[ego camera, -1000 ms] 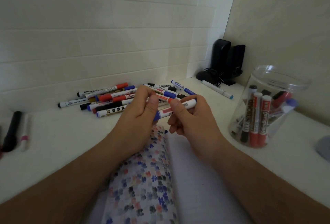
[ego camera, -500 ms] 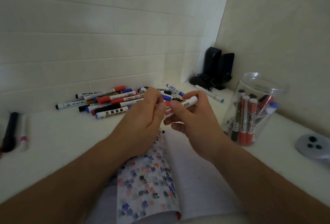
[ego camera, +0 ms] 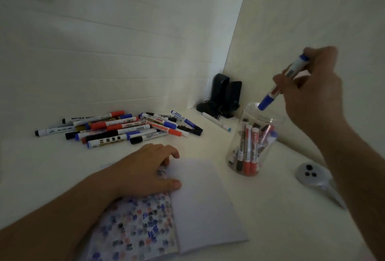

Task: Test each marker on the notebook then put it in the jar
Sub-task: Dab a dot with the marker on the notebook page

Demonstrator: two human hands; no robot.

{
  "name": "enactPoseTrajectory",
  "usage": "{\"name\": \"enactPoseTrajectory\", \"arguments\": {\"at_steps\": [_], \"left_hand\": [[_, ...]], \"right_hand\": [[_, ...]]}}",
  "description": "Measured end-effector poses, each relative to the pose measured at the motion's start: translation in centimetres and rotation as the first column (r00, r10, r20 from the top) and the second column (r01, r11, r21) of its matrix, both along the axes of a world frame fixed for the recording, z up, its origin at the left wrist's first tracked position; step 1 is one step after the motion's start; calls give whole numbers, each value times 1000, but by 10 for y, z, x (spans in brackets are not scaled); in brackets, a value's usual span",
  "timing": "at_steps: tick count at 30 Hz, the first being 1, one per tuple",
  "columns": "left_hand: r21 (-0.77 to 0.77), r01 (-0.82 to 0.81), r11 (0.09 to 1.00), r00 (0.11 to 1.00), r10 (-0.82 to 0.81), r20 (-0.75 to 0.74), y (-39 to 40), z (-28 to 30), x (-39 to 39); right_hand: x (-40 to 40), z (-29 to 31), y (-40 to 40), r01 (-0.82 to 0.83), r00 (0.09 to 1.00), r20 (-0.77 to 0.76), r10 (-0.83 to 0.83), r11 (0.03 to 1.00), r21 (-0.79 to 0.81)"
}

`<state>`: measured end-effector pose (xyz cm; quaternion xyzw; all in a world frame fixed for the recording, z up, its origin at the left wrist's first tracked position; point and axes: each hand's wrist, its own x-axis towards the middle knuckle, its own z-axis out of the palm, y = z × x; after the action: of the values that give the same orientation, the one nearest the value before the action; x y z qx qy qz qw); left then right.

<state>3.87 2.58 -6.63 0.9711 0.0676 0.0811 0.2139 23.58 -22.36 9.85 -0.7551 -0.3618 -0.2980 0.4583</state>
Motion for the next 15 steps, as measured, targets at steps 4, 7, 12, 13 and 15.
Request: {"name": "enactPoseTrajectory", "arguments": {"at_steps": [4, 7, 12, 13, 15], "left_hand": [[-64, -21, 998, 998, 25, 64, 4, -5, 2], [-115, -35, 993, 995, 46, 92, 7, -8, 1], [-121, -65, 991, 995, 74, 68, 7, -8, 2], [-112, -76, 991, 994, 84, 71, 7, -8, 2], [-93, -106, 990, 990, 113, 85, 8, -7, 3]], "right_hand": [[19, -18, 4, 64, 998, 34, -56, 932, -356], [25, -26, 6, 95, 995, 21, -97, 875, -475], [33, -43, 2, 205, 976, 84, -199, 736, -646], [33, -46, 1, 217, 973, 88, -215, 706, -674], [36, -50, 1, 212, 974, 89, -208, 701, -681]]}}
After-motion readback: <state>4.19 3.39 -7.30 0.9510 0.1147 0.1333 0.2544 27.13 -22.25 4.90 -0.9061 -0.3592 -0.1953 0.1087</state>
